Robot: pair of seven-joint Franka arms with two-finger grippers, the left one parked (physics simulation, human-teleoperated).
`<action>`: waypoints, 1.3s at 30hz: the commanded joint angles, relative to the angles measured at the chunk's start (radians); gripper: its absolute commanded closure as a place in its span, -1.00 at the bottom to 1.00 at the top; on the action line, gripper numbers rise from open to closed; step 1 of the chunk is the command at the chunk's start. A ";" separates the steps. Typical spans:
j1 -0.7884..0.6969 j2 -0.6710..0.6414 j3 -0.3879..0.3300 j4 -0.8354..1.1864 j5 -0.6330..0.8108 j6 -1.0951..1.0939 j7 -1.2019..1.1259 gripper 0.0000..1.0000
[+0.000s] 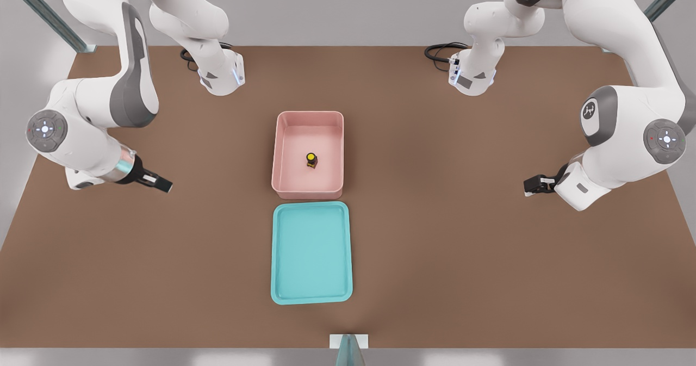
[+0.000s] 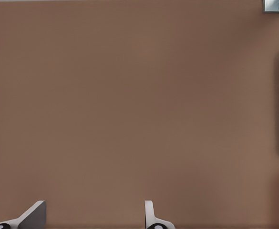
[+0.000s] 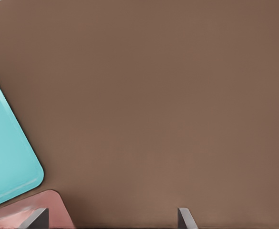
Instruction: The left arm remains still, and the right arm places the button from the box into the tray
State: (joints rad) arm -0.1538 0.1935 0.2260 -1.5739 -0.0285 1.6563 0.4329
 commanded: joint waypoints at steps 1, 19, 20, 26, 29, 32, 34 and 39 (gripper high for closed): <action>-0.001 0.000 0.003 0.000 0.001 -0.055 -0.376 -1.00; 0.441 0.218 0.233 -0.328 -0.067 0.565 0.744 -1.00; 0.456 0.221 0.233 -0.330 -0.065 0.574 0.750 -1.00; 0.499 0.256 0.228 -0.390 -0.068 0.654 0.805 -1.00; 0.499 0.254 0.228 -0.433 -0.076 0.685 0.825 -1.00; 0.497 0.251 0.228 -0.479 -0.099 0.721 0.828 -1.00; 0.499 0.250 0.228 -0.499 -0.099 0.749 0.828 -1.00; 0.487 0.218 0.226 -0.557 -0.120 0.775 0.828 -1.00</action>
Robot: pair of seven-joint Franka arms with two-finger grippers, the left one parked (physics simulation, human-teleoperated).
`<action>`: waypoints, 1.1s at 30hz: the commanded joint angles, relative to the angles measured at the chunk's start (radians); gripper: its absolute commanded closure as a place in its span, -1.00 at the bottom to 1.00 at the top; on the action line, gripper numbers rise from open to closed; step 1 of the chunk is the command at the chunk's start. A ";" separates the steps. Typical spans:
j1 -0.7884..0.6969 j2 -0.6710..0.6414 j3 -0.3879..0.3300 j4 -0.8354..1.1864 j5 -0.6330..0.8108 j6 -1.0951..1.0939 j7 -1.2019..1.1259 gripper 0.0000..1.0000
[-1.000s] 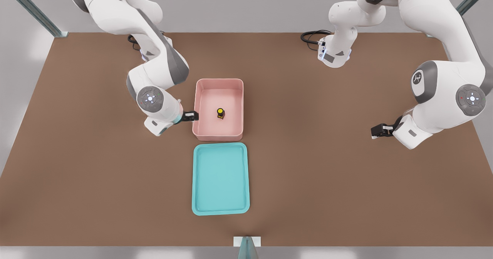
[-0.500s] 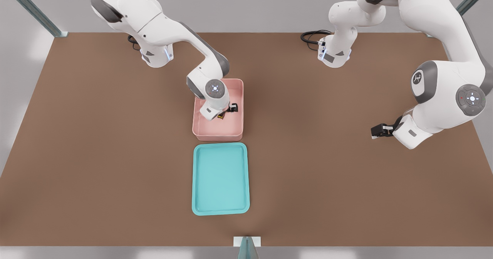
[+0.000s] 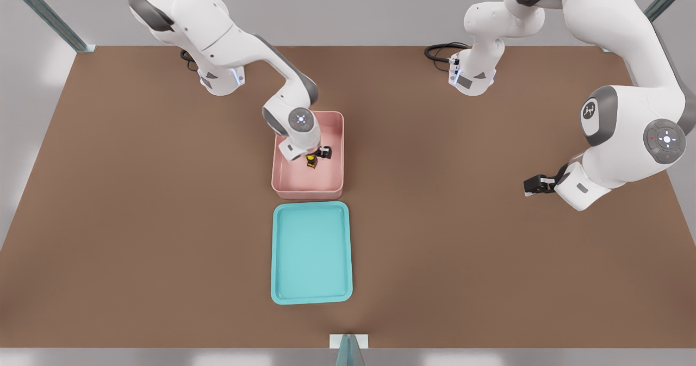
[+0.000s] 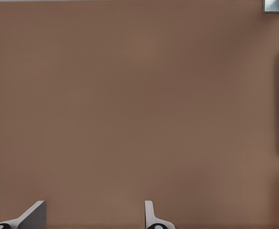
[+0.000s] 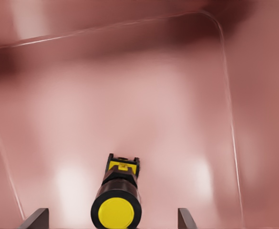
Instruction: The left arm remains still, and the right arm places the button from the box into the tray
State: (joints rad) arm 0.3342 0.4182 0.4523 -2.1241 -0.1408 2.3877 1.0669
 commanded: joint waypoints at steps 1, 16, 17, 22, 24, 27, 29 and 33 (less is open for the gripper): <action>-0.001 -0.007 0.000 -0.013 -0.008 0.045 0.194 -1.00; -0.001 0.024 -0.007 -0.027 -0.020 0.096 0.203 -0.62; -0.001 0.024 -0.007 -0.028 -0.020 0.096 0.206 -0.53; -0.001 0.022 -0.009 -0.028 -0.020 0.094 0.222 0.11; -0.001 0.019 -0.009 -0.027 -0.020 0.093 0.225 0.15; -0.001 0.007 -0.012 -0.027 -0.019 0.084 0.235 0.19; -0.003 -0.009 -0.012 -0.025 -0.014 0.065 0.235 0.19; -0.003 -0.070 -0.017 -0.010 -0.010 0.019 0.235 0.18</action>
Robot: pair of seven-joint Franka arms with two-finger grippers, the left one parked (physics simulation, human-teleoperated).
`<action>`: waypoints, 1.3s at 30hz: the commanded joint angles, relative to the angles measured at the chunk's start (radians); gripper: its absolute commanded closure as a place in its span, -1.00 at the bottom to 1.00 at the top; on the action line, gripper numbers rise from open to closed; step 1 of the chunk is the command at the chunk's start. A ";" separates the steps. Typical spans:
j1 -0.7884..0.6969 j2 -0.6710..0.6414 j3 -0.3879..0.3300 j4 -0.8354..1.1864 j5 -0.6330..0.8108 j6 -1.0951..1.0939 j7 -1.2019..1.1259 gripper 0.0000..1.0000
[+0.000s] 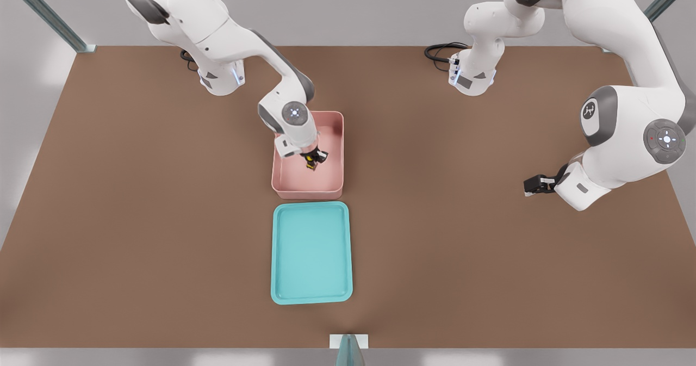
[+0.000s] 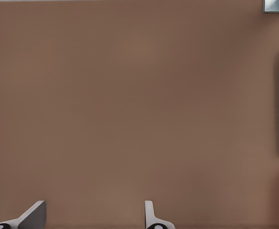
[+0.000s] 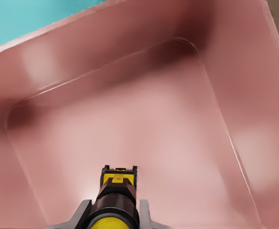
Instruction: The left arm remains still, and the right arm places the button from the box into the tray
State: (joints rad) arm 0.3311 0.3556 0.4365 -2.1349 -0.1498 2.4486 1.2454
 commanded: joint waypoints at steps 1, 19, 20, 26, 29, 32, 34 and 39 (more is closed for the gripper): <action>0.000 -0.032 -0.002 0.013 0.000 -0.062 0.054 0.18; -0.149 0.336 -0.018 0.785 -0.042 -0.323 0.042 0.18; -0.149 0.367 -0.018 0.787 -0.042 -0.315 0.046 0.18; -0.139 0.471 -0.015 0.796 -0.042 -0.247 0.046 0.17; -0.130 0.516 -0.015 0.846 -0.065 -0.243 0.052 0.16; -0.123 0.545 -0.016 0.877 -0.066 -0.241 0.051 0.16; -0.113 0.560 -0.025 0.895 -0.066 -0.237 0.049 0.16; -0.100 0.568 -0.042 0.897 -0.066 -0.234 0.051 -0.63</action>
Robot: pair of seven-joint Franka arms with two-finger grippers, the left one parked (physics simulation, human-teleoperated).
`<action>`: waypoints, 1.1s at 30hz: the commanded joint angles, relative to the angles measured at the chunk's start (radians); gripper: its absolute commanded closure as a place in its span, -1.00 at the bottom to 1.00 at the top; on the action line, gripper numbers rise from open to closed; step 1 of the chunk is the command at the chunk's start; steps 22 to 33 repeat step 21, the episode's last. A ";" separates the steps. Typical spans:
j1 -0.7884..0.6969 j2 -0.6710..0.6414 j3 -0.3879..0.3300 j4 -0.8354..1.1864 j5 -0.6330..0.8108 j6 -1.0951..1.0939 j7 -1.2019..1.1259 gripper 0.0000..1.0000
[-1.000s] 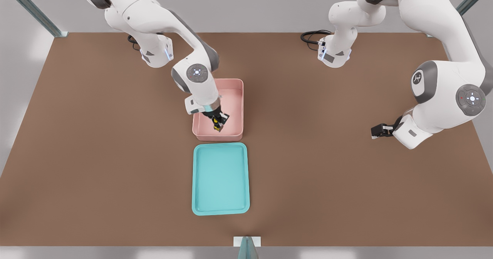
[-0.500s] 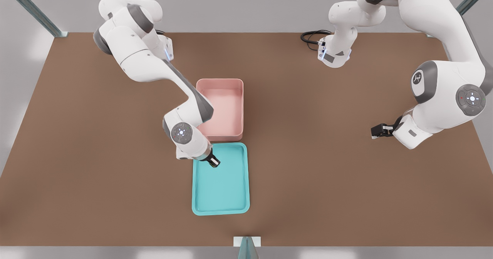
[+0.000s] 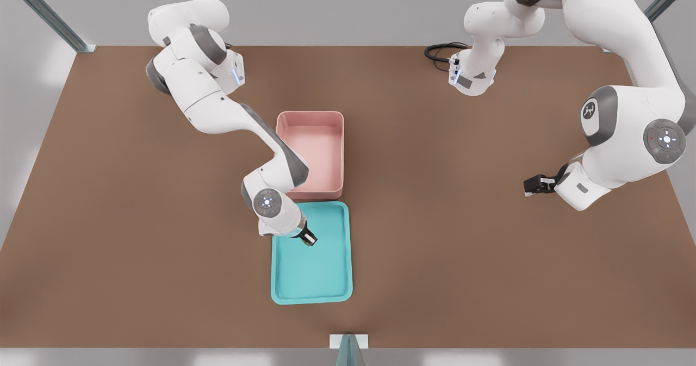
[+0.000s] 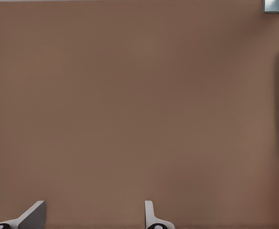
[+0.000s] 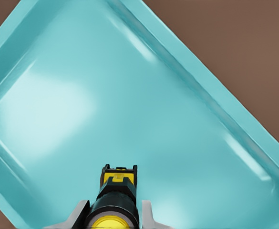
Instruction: The left arm remains still, and the right arm places the button from the box into the tray
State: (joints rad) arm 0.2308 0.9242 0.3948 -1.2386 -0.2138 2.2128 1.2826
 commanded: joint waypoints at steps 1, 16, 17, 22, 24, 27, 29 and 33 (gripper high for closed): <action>0.001 -0.002 -0.001 0.001 -0.002 0.001 0.012 -1.00; -0.139 -0.748 -0.534 -0.410 0.301 -0.485 -1.310 -1.00; -0.137 -0.746 -0.531 -0.407 0.298 -0.485 -1.292 -1.00; -0.137 -0.745 -0.530 -0.401 0.297 -0.493 -1.295 -1.00; -0.137 -0.745 -0.530 -0.401 0.297 -0.493 -1.295 -1.00; -0.137 -0.745 -0.530 -0.401 0.297 -0.493 -1.295 -1.00; -0.137 -0.745 -0.530 -0.401 0.297 -0.493 -1.295 -1.00; -0.137 -0.745 -0.530 -0.401 0.297 -0.493 -1.295 -1.00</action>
